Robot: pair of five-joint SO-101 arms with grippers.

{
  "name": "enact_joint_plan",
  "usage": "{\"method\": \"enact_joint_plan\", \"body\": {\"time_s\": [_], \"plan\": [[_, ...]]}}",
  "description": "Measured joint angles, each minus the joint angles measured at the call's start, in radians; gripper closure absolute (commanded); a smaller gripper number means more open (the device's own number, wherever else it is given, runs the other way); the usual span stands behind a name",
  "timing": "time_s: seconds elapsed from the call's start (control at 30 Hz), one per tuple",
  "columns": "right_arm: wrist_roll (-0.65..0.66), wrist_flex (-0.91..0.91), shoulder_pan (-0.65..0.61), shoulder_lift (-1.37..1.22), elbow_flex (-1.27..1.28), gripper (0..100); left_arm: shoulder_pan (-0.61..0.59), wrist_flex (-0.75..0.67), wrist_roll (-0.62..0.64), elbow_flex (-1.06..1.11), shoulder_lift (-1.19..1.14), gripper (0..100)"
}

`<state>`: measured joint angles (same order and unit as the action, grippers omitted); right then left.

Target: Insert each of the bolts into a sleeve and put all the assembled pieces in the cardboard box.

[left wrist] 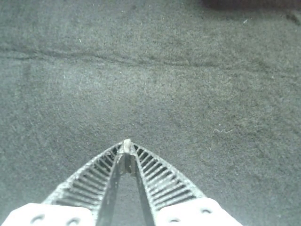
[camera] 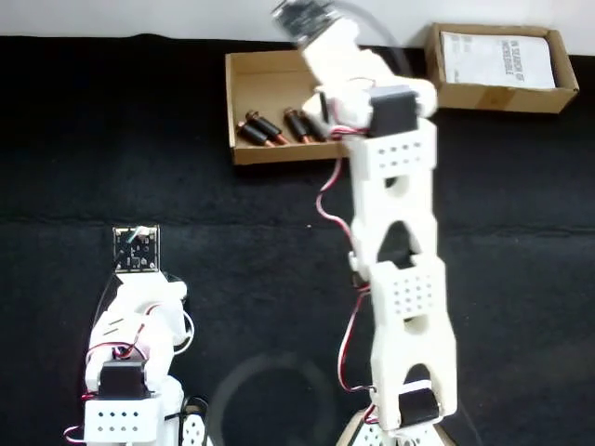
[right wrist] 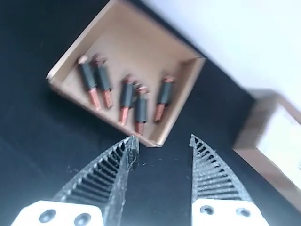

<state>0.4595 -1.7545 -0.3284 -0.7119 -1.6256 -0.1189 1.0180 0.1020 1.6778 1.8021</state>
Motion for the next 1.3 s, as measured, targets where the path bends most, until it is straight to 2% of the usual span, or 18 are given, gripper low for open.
{"method": "enact_joint_plan", "body": {"time_s": [0.5,0.77,1.0,1.13,1.3], "plan": [[-0.473,0.0,0.21,0.746,0.786,84.3,0.0,0.0,0.0,0.0,0.0,99],[-0.502,0.0,0.255,1.092,1.234,84.3,0.0,0.0,0.0,0.0,0.0,99],[-0.502,0.005,0.253,1.59,1.702,84.3,0.0,0.018,0.0,0.0,0.0,99],[-0.502,0.072,0.252,1.878,1.984,84.3,0.0,0.028,0.0,0.0,0.0,99],[-0.503,0.292,0.253,2.171,2.378,84.3,0.0,0.028,0.0,0.0,0.0,99]]}}
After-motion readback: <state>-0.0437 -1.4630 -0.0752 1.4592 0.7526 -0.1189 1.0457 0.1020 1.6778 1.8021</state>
